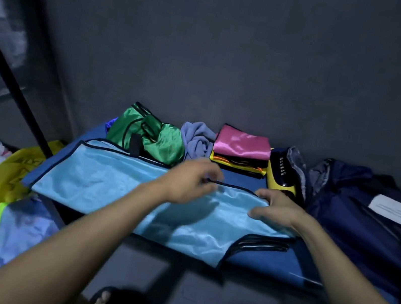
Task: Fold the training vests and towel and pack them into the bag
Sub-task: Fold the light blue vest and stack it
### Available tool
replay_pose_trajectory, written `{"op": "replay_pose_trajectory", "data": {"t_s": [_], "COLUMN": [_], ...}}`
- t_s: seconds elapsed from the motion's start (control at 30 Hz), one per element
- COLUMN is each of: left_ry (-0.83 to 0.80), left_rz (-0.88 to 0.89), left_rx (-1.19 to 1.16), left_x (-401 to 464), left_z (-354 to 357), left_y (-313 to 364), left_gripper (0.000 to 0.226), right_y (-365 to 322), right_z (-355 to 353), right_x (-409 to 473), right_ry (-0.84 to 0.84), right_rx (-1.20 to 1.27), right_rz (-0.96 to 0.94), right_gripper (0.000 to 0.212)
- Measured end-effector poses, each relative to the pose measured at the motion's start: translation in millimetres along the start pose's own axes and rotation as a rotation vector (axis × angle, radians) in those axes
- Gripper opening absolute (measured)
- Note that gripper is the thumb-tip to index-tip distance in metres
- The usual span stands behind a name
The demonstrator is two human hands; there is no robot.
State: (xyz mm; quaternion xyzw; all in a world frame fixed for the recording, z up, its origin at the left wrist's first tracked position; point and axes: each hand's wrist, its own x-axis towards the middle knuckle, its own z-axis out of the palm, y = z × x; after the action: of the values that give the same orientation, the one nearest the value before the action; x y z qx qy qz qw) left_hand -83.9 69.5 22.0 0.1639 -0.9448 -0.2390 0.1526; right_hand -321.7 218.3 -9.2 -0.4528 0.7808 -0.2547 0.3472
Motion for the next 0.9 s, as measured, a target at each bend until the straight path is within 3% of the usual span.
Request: {"op": "replay_pose_trajectory", "data": {"t_s": [0.1,0.3,0.43,0.67,0.83,0.9], "left_ry": [-0.189,-0.220,-0.163,-0.214,-0.288,-0.309], "left_rz": [0.087,0.055,0.073,0.102,0.151,0.155], "left_rx": [-0.007,0.277,0.344,0.202,0.156,0.151], "left_x": [12,6,8,14,13,14], "left_z": [55,100,119,113,101,101], "left_y": [21,23,38,32,28,29], "left_gripper": [0.029,0.053,0.042,0.021,0.013,0.012], "right_y": [8,18,26,25,28,32], "right_z": [5,-11,-15,-17,-10,-4], "right_x": [-7,-19,-29,-42,-56,-54], "right_ry": [0.081,0.113,0.158,0.271,0.146,0.133], "right_rx": [0.007,-0.208,-0.159,-0.241,0.059,0.169], "right_rz": [-0.039,0.004,0.028,0.119,0.369,0.387], "right_gripper": [0.021,0.032,0.027,0.030,0.054,0.053]}}
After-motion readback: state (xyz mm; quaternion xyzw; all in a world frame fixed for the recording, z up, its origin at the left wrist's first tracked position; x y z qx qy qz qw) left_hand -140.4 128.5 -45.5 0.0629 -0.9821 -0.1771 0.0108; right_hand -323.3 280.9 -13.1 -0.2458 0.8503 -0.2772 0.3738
